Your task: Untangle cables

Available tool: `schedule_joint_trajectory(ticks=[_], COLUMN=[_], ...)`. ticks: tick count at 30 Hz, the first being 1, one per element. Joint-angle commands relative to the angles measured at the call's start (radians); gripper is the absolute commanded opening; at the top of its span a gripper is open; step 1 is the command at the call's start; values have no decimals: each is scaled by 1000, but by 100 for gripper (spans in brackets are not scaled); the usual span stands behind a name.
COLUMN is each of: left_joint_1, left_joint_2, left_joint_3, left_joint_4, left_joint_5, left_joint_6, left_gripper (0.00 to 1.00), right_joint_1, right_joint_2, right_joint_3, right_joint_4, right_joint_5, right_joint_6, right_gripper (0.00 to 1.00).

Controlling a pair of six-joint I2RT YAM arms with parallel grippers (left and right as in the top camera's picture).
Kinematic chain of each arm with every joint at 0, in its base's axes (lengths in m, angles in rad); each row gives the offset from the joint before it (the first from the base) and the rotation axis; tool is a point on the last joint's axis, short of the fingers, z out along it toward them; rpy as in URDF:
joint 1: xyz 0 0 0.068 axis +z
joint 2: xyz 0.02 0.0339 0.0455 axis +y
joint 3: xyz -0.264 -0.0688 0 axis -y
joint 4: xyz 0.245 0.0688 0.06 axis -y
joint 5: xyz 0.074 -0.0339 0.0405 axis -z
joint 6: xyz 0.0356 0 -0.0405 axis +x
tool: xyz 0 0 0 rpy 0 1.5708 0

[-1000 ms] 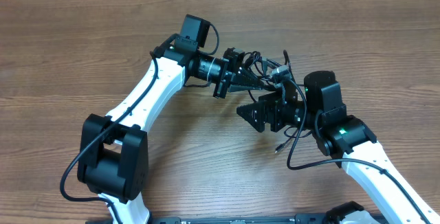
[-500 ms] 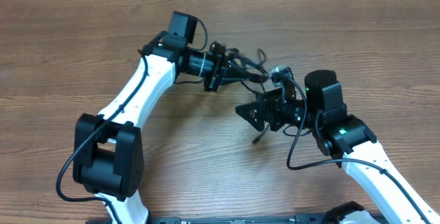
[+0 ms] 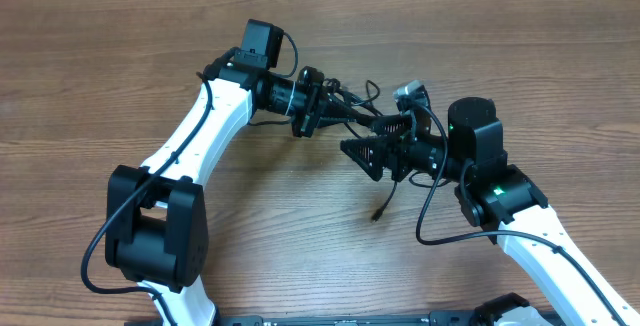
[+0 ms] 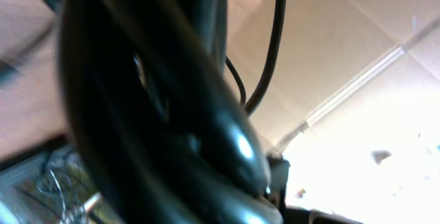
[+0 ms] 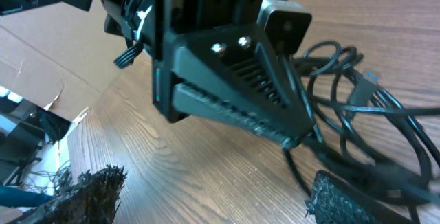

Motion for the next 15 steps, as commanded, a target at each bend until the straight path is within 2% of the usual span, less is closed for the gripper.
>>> schedule_joint_trajectory(ticks=[1, 5, 15], left_joint_1=[-12, -18, -15], left_joint_2=[0, 0, -1], left_joint_3=[26, 26, 26], left_joint_4=[5, 5, 4], left_joint_5=[230, 322, 383], left_joint_6=[27, 27, 19], left_gripper=[4, 4, 4], right_joint_1=[-2, -2, -2], right_joint_2=[1, 1, 2], right_joint_3=[13, 13, 13], right_joint_4=[11, 13, -31], right_joint_5=[36, 44, 46], right_joint_6=[-6, -5, -9], right_gripper=[88, 88, 88])
